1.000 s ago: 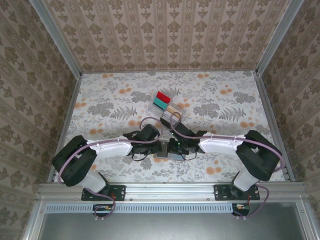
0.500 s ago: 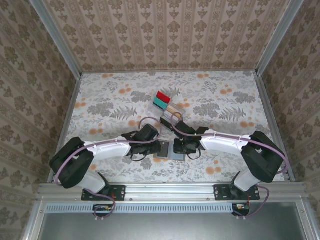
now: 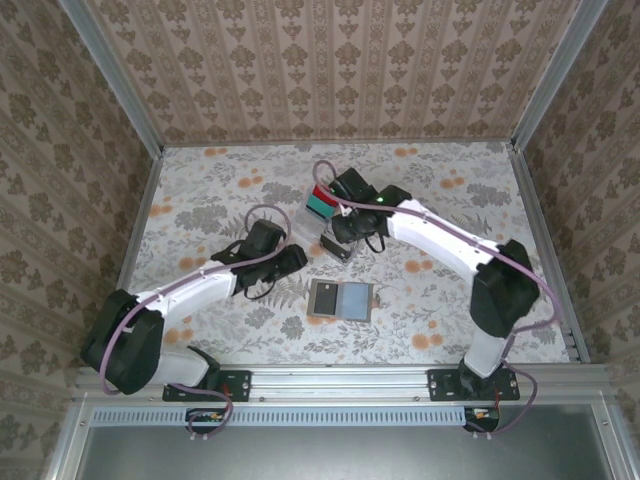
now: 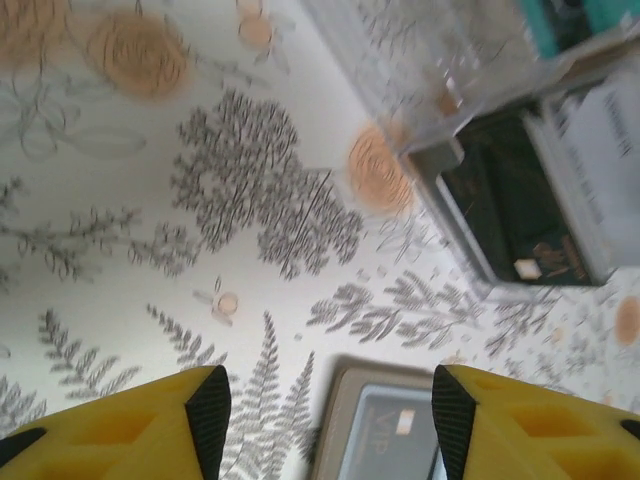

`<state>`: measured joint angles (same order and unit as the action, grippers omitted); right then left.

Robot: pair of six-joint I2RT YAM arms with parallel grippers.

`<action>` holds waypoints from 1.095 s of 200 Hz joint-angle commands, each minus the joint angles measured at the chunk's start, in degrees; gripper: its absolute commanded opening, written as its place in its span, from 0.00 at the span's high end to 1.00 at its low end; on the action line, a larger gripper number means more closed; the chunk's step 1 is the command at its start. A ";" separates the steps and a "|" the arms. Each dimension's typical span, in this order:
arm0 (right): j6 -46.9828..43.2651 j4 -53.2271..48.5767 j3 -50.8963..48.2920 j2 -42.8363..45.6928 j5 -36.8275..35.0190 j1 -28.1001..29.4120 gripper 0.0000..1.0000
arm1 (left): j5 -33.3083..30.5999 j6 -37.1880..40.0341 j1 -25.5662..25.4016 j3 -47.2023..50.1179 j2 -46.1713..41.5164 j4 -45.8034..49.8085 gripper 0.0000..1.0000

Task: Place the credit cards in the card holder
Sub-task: Pick up the credit card from the storage box.

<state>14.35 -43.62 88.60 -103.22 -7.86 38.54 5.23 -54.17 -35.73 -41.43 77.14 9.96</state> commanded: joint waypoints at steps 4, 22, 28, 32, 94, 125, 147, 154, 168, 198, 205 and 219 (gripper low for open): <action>-8.73 -8.58 5.64 -6.25 -6.08 0.95 0.64 | 3.38 0.92 1.61 -1.42 0.64 -1.99 0.39; -10.00 -9.29 8.16 -8.72 -8.34 1.67 0.63 | 3.83 0.82 2.30 -1.10 0.64 -2.11 0.37; -10.41 -9.38 8.73 -9.26 -8.50 1.92 0.63 | 3.96 0.82 2.49 -0.89 0.61 -2.22 0.37; -10.63 -9.32 9.00 -9.62 -8.80 2.09 0.63 | 3.99 0.78 2.64 -0.78 0.55 -2.35 0.37; -12.90 -9.57 11.08 -14.08 -14.53 3.55 0.61 | 5.21 0.87 4.08 -0.14 0.79 -3.23 0.36; -13.38 -9.32 11.84 -15.71 -16.46 3.71 0.61 | 5.25 0.63 4.26 0.17 0.81 -3.19 0.36; -14.02 -9.00 12.04 -16.68 -20.32 4.09 0.61 | 5.40 0.56 4.39 0.30 0.81 -3.10 0.36; -14.30 -8.78 12.04 -16.83 -22.18 4.45 0.61 | 5.49 0.50 4.43 0.36 0.81 -3.09 0.35; -15.27 -7.98 11.75 -16.94 -24.78 5.01 0.60 | 5.59 0.73 4.52 0.21 0.81 -3.03 0.36; -16.19 -6.84 11.23 -17.15 -26.11 5.01 0.62 | 5.76 0.74 4.70 0.21 1.03 -2.68 0.36; -16.15 -6.84 11.16 -17.17 -26.29 5.07 0.64 | 5.75 0.71 4.70 0.25 0.99 -2.58 0.36; -16.11 -6.58 10.99 -16.94 -26.34 5.12 0.67 | 5.75 0.73 4.70 0.47 0.90 -2.44 0.36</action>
<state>-0.32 -50.52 99.15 -119.72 -30.15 43.44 10.33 -54.17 -31.42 -41.65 77.32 7.25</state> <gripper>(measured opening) 0.357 0.644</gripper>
